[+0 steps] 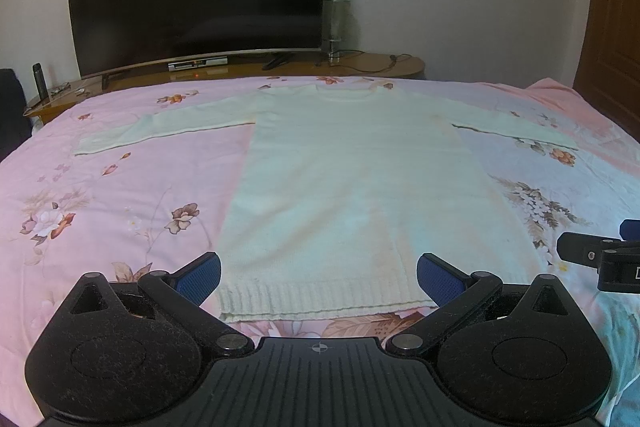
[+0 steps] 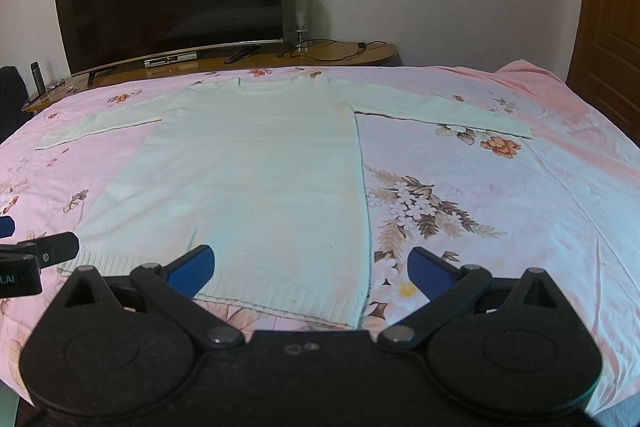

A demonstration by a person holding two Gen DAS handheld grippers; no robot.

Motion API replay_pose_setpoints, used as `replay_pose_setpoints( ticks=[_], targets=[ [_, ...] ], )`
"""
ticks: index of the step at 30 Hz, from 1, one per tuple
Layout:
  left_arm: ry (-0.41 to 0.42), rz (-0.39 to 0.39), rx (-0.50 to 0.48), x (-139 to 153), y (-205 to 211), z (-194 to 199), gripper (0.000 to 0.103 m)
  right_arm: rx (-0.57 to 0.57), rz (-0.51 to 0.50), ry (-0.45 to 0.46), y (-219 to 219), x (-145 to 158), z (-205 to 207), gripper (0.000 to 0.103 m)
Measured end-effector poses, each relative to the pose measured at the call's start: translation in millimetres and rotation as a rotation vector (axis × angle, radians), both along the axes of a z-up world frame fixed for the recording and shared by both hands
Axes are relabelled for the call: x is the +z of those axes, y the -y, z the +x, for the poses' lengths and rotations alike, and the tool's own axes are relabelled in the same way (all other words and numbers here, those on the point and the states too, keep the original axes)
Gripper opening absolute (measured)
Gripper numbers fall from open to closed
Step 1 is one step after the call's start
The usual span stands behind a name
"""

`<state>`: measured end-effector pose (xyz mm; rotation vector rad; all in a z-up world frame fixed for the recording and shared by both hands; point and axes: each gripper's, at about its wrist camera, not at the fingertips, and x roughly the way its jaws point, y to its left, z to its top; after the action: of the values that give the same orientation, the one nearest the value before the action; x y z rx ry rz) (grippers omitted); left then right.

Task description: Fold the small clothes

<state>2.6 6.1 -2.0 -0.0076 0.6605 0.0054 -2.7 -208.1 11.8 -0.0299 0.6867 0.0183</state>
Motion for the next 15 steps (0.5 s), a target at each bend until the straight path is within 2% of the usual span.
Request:
replay_pose_setpoints(
  ticks=[15],
  targets=[
    [0.001, -0.003, -0.001, -0.7, -2.3, -1.1, 0.103, 0.0, -0.001, 0.002, -1.2, -1.0, 0.1, 0.103]
  ],
)
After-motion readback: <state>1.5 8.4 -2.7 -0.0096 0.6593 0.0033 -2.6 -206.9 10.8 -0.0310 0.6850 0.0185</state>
